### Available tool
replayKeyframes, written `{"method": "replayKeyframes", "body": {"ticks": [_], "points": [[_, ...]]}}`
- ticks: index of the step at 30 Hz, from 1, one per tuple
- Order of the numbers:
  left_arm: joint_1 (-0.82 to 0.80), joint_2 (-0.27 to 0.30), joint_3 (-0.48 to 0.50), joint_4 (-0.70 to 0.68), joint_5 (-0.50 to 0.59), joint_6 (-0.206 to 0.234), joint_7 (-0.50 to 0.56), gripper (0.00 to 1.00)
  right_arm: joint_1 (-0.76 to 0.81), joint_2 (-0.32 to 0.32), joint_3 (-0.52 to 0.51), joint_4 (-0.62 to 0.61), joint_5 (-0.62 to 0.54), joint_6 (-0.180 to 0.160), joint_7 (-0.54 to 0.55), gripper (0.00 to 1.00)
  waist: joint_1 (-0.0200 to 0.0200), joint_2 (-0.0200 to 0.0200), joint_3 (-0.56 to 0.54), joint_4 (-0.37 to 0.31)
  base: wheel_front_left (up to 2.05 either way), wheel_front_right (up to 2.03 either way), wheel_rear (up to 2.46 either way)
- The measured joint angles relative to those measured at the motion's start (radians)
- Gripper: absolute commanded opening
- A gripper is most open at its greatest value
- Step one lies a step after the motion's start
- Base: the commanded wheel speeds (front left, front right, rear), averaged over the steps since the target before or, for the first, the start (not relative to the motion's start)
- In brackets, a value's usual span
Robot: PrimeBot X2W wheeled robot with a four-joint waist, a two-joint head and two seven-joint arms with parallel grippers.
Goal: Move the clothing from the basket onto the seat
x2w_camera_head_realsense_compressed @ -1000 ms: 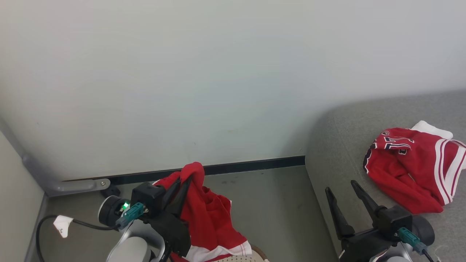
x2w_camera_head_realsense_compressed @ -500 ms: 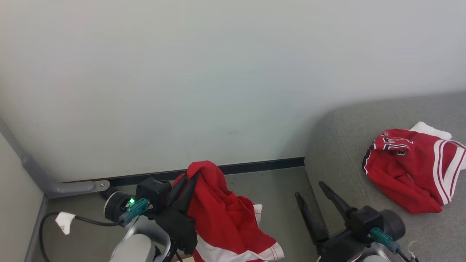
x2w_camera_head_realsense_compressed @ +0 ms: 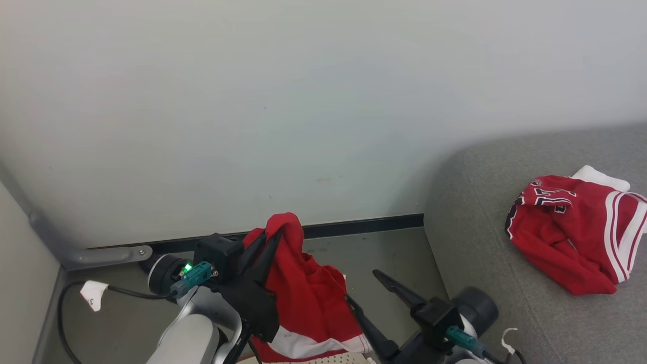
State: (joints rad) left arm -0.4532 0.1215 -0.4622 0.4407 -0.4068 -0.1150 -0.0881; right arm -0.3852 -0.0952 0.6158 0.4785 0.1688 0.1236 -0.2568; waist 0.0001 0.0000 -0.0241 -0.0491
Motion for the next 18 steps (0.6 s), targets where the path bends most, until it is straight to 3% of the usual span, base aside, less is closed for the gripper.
{"method": "replayKeyframes", "body": {"ticks": [10,18], "points": [[-0.040,-0.026,-0.026,-0.021,0.000,0.001,0.037,0.00,-0.109,-0.005,0.292,0.080,0.045,0.000,0.000,1.00,0.0000,0.0000,0.011,0.014,0.00,0.00,0.00],[-0.055,-0.028,-0.031,-0.032,-0.005,0.001,0.052,0.00,-0.167,-0.011,0.336,0.128,0.116,0.001,0.000,1.00,0.0000,0.0000,0.014,0.037,0.00,0.00,0.00]]}}
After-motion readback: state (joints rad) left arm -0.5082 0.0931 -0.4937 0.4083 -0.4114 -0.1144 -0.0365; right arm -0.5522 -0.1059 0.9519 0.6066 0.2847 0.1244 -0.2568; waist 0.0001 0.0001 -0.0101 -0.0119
